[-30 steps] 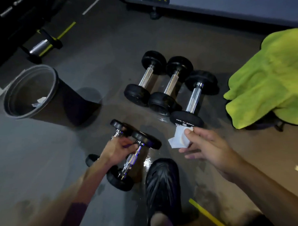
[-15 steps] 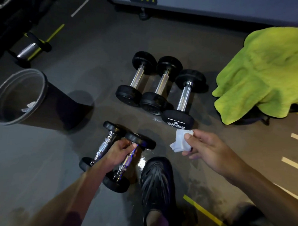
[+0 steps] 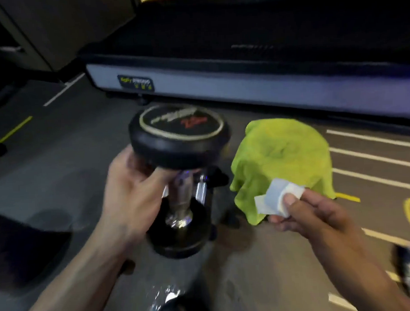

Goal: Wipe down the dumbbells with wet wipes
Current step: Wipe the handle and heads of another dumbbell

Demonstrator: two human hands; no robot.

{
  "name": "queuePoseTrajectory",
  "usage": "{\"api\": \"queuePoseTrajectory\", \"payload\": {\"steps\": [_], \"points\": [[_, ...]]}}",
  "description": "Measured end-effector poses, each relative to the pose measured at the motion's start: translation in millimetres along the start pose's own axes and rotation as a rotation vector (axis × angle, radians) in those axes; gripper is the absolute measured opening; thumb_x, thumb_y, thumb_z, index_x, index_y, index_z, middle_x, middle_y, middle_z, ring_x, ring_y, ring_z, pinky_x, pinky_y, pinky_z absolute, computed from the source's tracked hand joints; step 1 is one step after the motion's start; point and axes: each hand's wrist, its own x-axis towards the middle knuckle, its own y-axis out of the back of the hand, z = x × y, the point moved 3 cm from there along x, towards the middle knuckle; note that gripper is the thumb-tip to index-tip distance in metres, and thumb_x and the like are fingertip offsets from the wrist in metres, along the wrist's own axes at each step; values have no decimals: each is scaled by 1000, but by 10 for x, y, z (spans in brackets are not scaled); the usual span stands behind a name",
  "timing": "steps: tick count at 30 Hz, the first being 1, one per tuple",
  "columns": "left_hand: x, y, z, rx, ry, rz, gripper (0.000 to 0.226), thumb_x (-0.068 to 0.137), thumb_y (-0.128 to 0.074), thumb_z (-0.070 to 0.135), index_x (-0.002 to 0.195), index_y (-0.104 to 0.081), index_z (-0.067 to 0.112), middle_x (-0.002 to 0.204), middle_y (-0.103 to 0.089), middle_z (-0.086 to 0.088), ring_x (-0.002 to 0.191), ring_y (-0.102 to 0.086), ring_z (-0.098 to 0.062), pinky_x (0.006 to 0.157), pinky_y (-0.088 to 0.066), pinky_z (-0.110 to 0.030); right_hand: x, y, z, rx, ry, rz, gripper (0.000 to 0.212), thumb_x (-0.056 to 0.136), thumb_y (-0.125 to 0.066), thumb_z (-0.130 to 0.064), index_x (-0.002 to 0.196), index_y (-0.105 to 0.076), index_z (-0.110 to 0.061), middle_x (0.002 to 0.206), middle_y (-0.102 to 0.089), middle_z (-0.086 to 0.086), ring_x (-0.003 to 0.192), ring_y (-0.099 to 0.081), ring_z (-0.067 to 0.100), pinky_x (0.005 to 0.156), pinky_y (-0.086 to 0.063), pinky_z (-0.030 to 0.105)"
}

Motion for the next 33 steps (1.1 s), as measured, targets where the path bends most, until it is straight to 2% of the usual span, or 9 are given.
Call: {"api": "queuePoseTrajectory", "payload": {"steps": [5,12,15,18,21,24,27,30,33], "points": [[632,-997,153,-353,-44,-145,32,83,-80,9,110,-66,-1,91,-80,-5,82,-79,-25,69,-64,-36,171,389,-218,-9,112,143,27,90,-61,-36,111,-76,-29,99,-80,5,96,-75,30,95,-56,47],[862,-1801,-140,-361,58,-193,26,85,-75,-9,104,-67,7,97,-77,-8,101,-73,-38,84,-63,-34,366,643,-269,-21,206,265,23,100,-57,-17,110,-76,-25,100,-80,-7,94,-75,14,81,-58,23],[871,-1867,-153,-313,34,-206,30,86,-75,-5,112,-65,7,99,-78,-5,102,-75,-39,87,-63,-39,465,609,-307,-120,270,238,24,101,-58,-19,110,-75,-32,102,-79,-8,95,-74,12,82,-59,33],[885,-1823,-100,-300,31,-207,63,82,-80,5,136,-47,2,101,-79,2,106,-75,-31,98,-58,-57,587,525,-352,-204,337,197,26,102,-60,-14,115,-74,-30,107,-77,-11,102,-72,10,89,-57,38],[903,-1705,-58,-56,-84,-211,100,86,-83,13,162,-19,23,114,-75,12,110,-72,-10,101,-58,-45,689,417,-342,-331,385,144,28,103,-58,-13,118,-74,-31,112,-75,-19,109,-69,8,94,-56,39],[969,-1566,94,209,-345,-182,122,80,-90,28,166,-4,24,147,-48,-6,129,-60,-19,110,-52,-43,751,400,-322,-388,407,152,27,104,-56,-12,115,-73,-29,111,-74,-22,109,-68,4,93,-55,33],[999,-1579,265,466,-634,-240,94,82,-89,18,158,-36,17,158,-32,-10,149,-35,-13,121,-39,-36,773,442,-318,-380,407,150,24,104,-57,-15,116,-72,-29,110,-75,-17,106,-70,5,93,-56,36],[984,-1631,262,464,-662,-275,55,87,-81,9,137,-59,18,142,-50,-1,134,-52,-20,110,-46,-44,757,518,-363,-300,412,201,18,101,-64,-19,115,-70,-27,102,-77,-4,93,-74,15,83,-60,48],[1014,-1636,221,430,-603,-243,48,90,-78,14,134,-61,20,131,-54,7,125,-56,-19,104,-48,-42,780,603,-471,-379,445,314,15,92,-76,-19,100,-65,-25,89,-73,-5,82,-71,12,78,-59,44]]}}
